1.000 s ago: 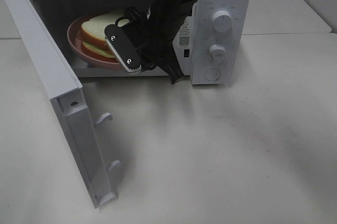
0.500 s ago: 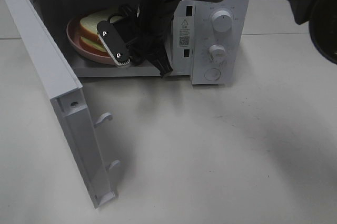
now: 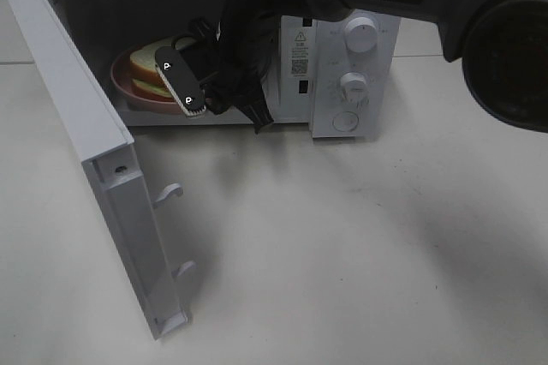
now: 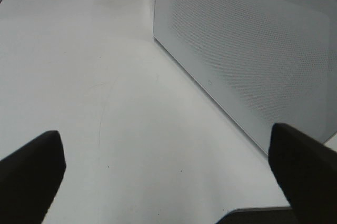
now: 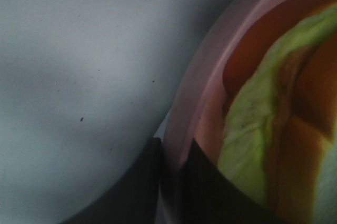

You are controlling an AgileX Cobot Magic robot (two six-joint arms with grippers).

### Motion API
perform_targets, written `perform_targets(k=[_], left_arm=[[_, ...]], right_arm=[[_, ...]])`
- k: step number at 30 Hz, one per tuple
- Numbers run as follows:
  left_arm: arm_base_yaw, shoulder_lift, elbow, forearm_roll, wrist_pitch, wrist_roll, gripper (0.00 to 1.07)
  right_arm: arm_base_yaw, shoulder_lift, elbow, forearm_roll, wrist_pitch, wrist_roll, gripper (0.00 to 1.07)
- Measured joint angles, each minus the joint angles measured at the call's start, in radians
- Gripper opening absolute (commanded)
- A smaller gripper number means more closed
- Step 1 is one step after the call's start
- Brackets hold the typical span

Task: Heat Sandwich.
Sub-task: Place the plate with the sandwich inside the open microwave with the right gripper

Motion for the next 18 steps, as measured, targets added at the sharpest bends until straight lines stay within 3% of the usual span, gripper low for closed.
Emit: perform_targets(k=[4, 5, 10, 18], left_arm=[[0.000, 0.000, 0.000, 0.000, 0.000, 0.000, 0.98], [0.000, 0.000, 0.000, 0.000, 0.000, 0.000, 0.98], [0.000, 0.000, 0.000, 0.000, 0.000, 0.000, 0.98], [0.000, 0.000, 0.000, 0.000, 0.000, 0.000, 0.98]], right_arm=[[0.000, 0.004, -0.001, -0.016, -0.037, 0.049, 0.28], [0.000, 0.006, -0.002, -0.040, -0.058, 0.098, 0.37], [0.000, 0.008, -0.002, -0.087, -0.087, 0.214, 0.52], [0.000, 0.008, 0.001, -0.097, -0.091, 0.297, 0.62]])
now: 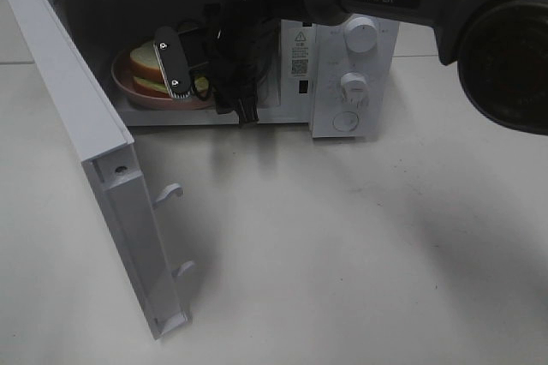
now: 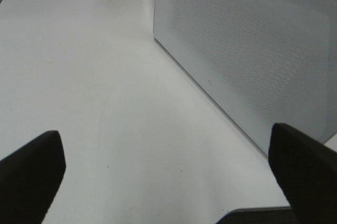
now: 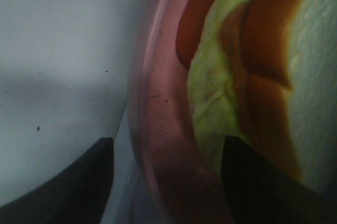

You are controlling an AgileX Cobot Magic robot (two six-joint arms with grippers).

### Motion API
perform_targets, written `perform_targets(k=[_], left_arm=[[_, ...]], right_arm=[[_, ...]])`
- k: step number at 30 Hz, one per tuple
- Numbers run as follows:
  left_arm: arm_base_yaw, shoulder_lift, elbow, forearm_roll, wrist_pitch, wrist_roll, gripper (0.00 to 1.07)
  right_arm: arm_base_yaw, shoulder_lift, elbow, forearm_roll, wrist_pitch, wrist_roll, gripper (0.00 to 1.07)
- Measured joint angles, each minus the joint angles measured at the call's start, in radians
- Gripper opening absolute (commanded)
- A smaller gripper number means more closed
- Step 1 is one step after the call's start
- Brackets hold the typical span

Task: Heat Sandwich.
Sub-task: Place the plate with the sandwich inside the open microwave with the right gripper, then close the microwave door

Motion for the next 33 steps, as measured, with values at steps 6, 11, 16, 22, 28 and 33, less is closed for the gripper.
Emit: perform_targets(k=[6, 11, 16, 22, 28, 33], left_arm=[[0.000, 0.000, 0.000, 0.000, 0.000, 0.000, 0.98], [0.000, 0.000, 0.000, 0.000, 0.000, 0.000, 0.98], [0.000, 0.000, 0.000, 0.000, 0.000, 0.000, 0.98], [0.000, 0.000, 0.000, 0.000, 0.000, 0.000, 0.98], [0.000, 0.000, 0.000, 0.000, 0.000, 0.000, 0.98], [0.000, 0.000, 0.000, 0.000, 0.000, 0.000, 0.98]], right_arm=[[0.000, -0.027, 0.070, -0.001, -0.020, 0.007, 0.71], [0.000, -0.081, 0.162, -0.001, -0.066, 0.008, 0.79], [0.000, -0.154, 0.268, -0.001, -0.119, 0.008, 0.78], [0.000, -0.239, 0.425, -0.005, -0.149, 0.008, 0.76], [0.000, -0.304, 0.511, -0.006, -0.150, 0.008, 0.76], [0.000, -0.372, 0.591, -0.006, -0.150, 0.024, 0.76]])
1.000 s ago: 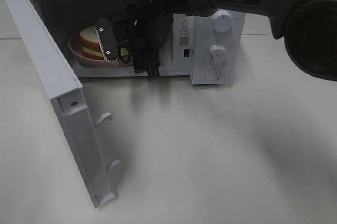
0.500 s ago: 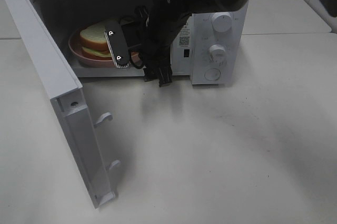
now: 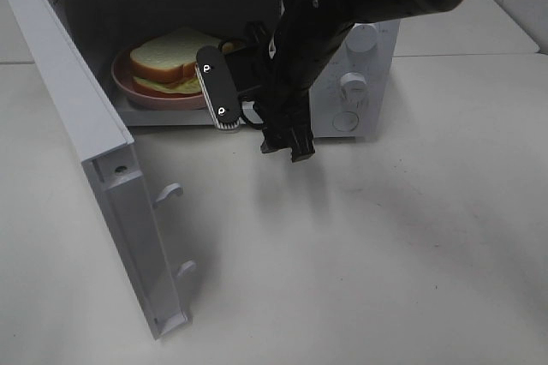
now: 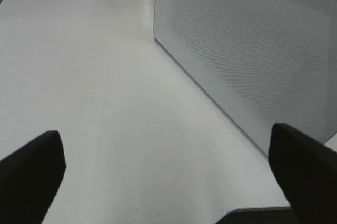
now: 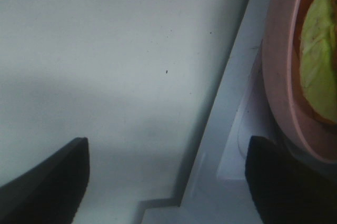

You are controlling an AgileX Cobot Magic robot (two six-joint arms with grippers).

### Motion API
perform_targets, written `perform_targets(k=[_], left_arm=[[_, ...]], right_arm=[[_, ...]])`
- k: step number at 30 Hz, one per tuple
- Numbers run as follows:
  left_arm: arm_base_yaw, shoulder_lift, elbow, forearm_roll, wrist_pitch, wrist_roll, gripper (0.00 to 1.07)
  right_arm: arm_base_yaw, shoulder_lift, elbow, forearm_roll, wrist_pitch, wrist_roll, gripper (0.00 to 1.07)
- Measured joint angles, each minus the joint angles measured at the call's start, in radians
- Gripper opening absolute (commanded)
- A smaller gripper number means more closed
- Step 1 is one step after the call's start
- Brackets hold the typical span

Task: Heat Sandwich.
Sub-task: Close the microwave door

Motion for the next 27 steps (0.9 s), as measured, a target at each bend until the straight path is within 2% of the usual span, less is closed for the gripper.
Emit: perform_targets(k=[13, 27], left_arm=[[0.000, 0.000, 0.000, 0.000, 0.000, 0.000, 0.98], [0.000, 0.000, 0.000, 0.000, 0.000, 0.000, 0.98]], right_arm=[[0.000, -0.192, 0.201, 0.000, -0.004, 0.166, 0.76], [0.000, -0.460, 0.490, 0.001, -0.026, 0.420, 0.76]])
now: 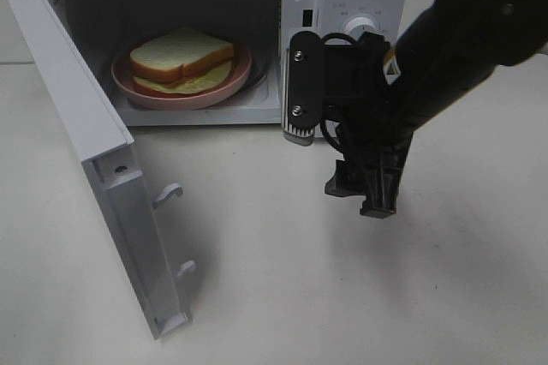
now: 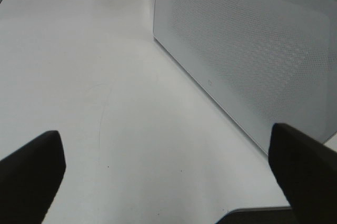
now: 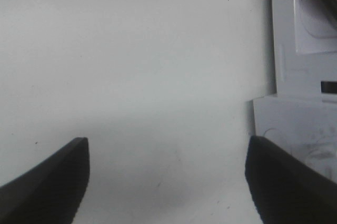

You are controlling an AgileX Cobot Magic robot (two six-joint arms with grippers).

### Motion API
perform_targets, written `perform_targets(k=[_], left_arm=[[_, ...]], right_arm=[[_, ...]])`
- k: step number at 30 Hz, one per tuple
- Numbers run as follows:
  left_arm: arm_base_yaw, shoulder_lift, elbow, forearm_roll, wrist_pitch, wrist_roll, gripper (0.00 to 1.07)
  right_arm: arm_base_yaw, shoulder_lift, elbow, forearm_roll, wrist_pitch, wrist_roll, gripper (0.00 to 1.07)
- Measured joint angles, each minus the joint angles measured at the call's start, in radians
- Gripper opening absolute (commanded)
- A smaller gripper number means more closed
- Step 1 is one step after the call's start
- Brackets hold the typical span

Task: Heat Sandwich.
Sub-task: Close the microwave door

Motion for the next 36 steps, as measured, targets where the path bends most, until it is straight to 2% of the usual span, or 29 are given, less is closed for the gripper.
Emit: perform_targets(k=[7, 14, 24, 36], left_arm=[[0.000, 0.000, 0.000, 0.000, 0.000, 0.000, 0.98], [0.000, 0.000, 0.000, 0.000, 0.000, 0.000, 0.98], [0.000, 0.000, 0.000, 0.000, 0.000, 0.000, 0.98], [0.000, 0.000, 0.000, 0.000, 0.000, 0.000, 0.98]], right_arm=[[0.000, -0.155, 0.129, 0.000, -0.016, 0.201, 0.76], [0.000, -0.308, 0.202, 0.001, 0.004, 0.441, 0.76], [0.000, -0.543, 0.222, 0.002, 0.255, 0.701, 0.76], [0.000, -0.769, 0.222, 0.003, 0.525, 0.763, 0.76]])
